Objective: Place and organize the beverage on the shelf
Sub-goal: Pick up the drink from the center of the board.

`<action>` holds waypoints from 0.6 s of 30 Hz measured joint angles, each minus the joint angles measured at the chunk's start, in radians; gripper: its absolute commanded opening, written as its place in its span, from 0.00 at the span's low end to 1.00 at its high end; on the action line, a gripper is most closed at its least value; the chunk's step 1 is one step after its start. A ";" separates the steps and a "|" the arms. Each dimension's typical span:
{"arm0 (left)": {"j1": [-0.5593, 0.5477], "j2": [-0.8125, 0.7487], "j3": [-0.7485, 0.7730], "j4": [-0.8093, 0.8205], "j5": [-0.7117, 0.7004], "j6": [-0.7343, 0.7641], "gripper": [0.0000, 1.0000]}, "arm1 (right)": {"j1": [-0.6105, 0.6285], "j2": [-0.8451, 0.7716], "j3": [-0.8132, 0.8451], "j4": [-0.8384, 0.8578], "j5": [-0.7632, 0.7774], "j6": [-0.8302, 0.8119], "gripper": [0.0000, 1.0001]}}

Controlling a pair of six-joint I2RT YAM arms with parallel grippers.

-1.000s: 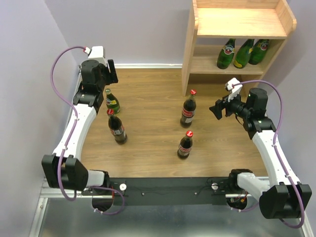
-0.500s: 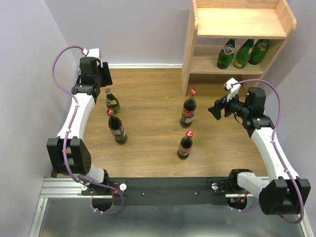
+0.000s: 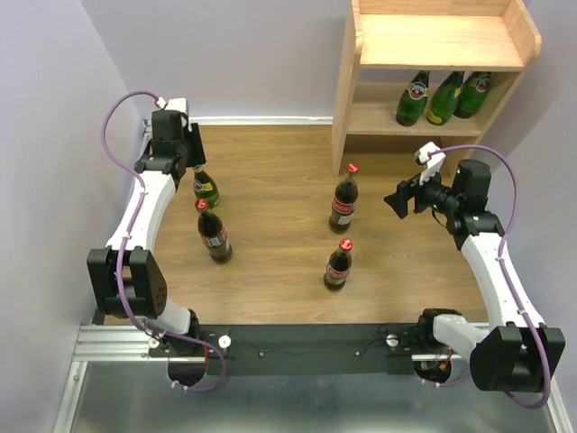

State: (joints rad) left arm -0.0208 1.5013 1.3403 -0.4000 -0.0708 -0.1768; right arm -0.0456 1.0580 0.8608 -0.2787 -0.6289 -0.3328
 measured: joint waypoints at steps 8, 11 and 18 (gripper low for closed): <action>-0.027 0.018 -0.020 -0.019 -0.024 0.000 0.57 | -0.002 0.000 0.000 0.000 -0.015 0.000 0.89; -0.030 0.027 -0.021 -0.026 -0.032 0.000 0.56 | -0.002 0.000 0.000 0.000 -0.016 0.001 0.89; -0.033 0.050 -0.021 -0.046 -0.053 0.000 0.53 | -0.003 0.000 0.000 0.000 -0.017 0.002 0.89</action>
State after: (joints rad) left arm -0.0540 1.5513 1.3193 -0.4458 -0.1242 -0.1768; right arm -0.0483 1.0576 0.8608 -0.2787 -0.6456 -0.3313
